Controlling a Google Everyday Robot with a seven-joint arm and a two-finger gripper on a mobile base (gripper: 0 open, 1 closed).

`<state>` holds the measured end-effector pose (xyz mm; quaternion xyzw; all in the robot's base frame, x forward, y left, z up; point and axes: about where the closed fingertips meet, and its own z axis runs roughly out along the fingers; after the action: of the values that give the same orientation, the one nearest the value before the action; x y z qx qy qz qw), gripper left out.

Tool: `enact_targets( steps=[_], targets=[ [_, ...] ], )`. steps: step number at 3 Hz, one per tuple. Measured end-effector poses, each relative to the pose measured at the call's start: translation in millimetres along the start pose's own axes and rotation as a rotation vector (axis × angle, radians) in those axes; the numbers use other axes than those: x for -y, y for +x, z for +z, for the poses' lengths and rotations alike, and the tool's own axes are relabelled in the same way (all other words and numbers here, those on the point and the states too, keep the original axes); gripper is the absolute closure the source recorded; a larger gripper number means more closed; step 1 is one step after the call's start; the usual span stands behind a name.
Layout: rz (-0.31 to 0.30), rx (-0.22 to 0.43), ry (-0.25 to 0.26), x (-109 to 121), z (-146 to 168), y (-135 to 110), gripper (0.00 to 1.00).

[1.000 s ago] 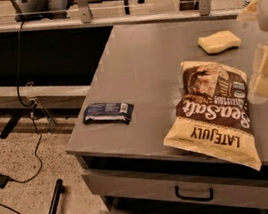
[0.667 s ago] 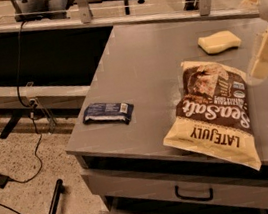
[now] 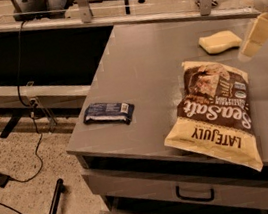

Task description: Move sponge near brown chip bag

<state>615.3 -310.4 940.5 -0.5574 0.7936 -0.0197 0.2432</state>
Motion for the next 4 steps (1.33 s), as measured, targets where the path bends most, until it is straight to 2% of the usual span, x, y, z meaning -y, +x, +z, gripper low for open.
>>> enact_targets(
  steps=[1,2,3,4],
  targets=[
    [0.057,0.021,0.006,35,27,13,0.00],
    [0.054,0.040,0.053,54,19,10,0.00],
    [0.062,0.043,0.042,52,24,9,0.00],
    [0.101,0.076,0.057,55,29,5,0.00]
  ],
)
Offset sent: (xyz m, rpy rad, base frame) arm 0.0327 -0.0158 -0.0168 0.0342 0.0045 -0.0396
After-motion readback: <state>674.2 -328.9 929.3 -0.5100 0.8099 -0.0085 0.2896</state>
